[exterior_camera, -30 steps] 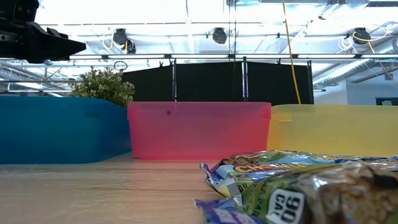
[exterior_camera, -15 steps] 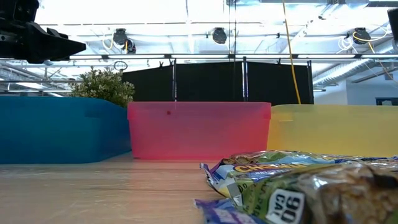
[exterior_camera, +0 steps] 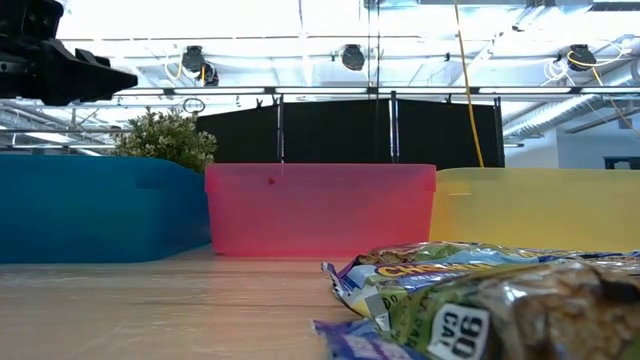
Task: Pick and place Granola Bars by type
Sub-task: Put the red granola bar into the red bin
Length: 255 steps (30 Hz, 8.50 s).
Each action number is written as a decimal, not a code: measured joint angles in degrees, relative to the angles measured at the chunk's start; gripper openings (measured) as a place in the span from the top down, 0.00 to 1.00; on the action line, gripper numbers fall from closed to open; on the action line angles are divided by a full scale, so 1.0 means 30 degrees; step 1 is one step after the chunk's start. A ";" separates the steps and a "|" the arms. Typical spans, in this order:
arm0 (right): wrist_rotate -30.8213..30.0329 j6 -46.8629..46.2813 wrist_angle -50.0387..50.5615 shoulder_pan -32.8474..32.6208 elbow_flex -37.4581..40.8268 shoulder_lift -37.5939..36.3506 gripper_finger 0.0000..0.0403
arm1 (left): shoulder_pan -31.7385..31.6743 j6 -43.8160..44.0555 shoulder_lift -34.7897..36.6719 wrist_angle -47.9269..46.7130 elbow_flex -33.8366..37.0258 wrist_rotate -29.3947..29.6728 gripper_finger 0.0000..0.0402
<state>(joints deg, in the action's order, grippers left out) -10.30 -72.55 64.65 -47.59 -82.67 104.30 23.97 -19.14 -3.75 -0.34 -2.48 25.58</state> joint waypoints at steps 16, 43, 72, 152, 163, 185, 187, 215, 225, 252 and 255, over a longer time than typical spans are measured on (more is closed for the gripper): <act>0.1819 -0.0203 -0.6515 -0.0080 0.6582 0.0046 0.52 | 0.0002 0.0444 0.0007 -0.0381 -0.0022 0.0012 0.88; 0.0519 0.3135 -0.6281 0.0375 0.7167 -0.4777 0.47 | 0.0000 0.0474 0.0002 -0.0406 -0.0022 0.0022 0.88; 0.1973 0.1501 -1.1325 0.0321 1.3980 -0.4872 0.29 | 0.0003 0.0481 0.0007 -0.0400 -0.0015 0.0019 0.88; 0.0913 2.4268 -1.1956 1.5198 0.0326 0.3334 0.52 | 0.0000 -0.0634 0.0007 -0.0378 0.0007 -0.0007 0.88; 0.0953 2.4062 -0.9894 1.4227 0.0326 -0.0123 0.53 | 0.0000 -0.0699 0.0005 -0.0393 0.0007 -0.0007 0.88; -0.1384 1.2752 -0.4747 0.4613 0.0326 -0.1287 0.99 | 0.0002 -0.0356 0.0002 -0.0393 0.0007 0.0066 0.88; -0.0561 1.2259 -0.5113 0.4088 0.0326 -0.0633 1.00 | 0.0000 -0.0350 0.0000 -0.0387 0.0007 0.0066 0.88; 0.2607 0.4820 -0.8851 -0.0329 -0.1923 0.2655 0.78 | 0.0000 0.0053 0.0005 -0.0393 0.0007 0.0146 0.88; 0.3474 0.4211 -0.6518 0.0030 -0.1897 0.3685 0.28 | 0.0000 0.0423 0.0007 -0.0393 0.0007 0.0139 0.88; 0.1633 0.9962 -0.4560 0.0276 0.0971 0.5764 0.26 | 0.0002 0.0344 0.0005 -0.0393 0.0007 0.0146 0.88; 0.3073 1.0140 -0.6188 0.0705 0.1717 0.5653 0.28 | 0.0000 0.0293 0.0007 -0.0388 0.0007 0.0147 0.88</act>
<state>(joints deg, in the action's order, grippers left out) -1.08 -42.13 46.09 -45.48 -77.52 121.26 23.97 -18.26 -3.73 -1.51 -2.46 26.03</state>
